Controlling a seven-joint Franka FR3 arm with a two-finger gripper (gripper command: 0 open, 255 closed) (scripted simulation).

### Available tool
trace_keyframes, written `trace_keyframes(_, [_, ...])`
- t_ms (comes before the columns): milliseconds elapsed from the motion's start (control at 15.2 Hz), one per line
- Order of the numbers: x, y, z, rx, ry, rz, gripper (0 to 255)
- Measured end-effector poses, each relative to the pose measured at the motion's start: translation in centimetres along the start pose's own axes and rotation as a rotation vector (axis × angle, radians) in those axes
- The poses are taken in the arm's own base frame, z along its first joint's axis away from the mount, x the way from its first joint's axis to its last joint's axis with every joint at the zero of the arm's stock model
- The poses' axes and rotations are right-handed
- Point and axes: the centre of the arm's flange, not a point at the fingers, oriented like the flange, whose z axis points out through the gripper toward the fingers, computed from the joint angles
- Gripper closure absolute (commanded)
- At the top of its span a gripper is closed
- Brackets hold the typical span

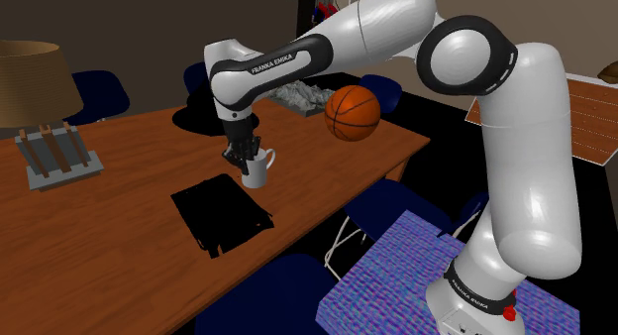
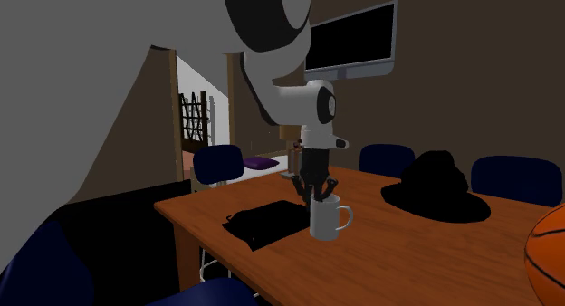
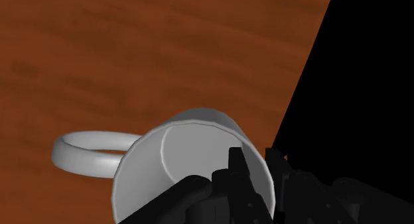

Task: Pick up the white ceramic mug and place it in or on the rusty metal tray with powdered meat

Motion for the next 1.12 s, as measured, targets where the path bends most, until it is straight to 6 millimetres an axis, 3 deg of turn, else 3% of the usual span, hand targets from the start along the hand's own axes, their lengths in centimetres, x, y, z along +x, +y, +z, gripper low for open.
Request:
trace_keyframes(528, [-0.1,0.0,-0.2,0.0,0.0,0.0,255])
trace_keyframes(1122, [-0.9,0.2,-4.6,0.0,0.0,0.0,255])
